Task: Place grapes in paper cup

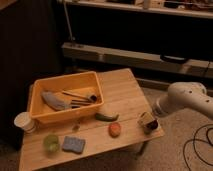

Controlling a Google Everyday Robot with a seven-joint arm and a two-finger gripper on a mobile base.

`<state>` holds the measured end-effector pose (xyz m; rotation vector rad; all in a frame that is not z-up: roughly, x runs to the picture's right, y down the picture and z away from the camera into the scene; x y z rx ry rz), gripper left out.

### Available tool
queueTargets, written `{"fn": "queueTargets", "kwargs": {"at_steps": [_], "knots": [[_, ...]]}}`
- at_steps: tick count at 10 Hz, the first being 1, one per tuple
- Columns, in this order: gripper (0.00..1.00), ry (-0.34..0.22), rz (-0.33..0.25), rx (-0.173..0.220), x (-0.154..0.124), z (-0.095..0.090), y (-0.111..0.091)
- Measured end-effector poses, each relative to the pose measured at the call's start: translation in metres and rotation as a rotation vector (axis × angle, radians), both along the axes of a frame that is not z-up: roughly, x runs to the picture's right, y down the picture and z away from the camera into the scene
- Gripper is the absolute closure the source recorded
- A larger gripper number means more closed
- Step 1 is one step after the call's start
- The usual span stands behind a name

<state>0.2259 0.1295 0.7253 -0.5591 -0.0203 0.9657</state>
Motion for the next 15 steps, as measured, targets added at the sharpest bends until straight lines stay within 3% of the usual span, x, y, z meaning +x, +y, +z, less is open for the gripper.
{"fn": "queueTargets", "kwargs": {"at_steps": [4, 6, 9, 11, 15], "knots": [[0.2, -0.002, -0.011, -0.048, -0.001, 0.026, 0.018], [0.2, -0.001, -0.043, -0.064, -0.007, 0.034, 0.014], [0.2, 0.027, -0.093, -0.111, -0.008, 0.04, 0.002], [0.2, 0.059, -0.113, -0.17, -0.005, 0.043, -0.001], [0.2, 0.078, -0.106, -0.207, 0.0, 0.043, 0.009]]}}
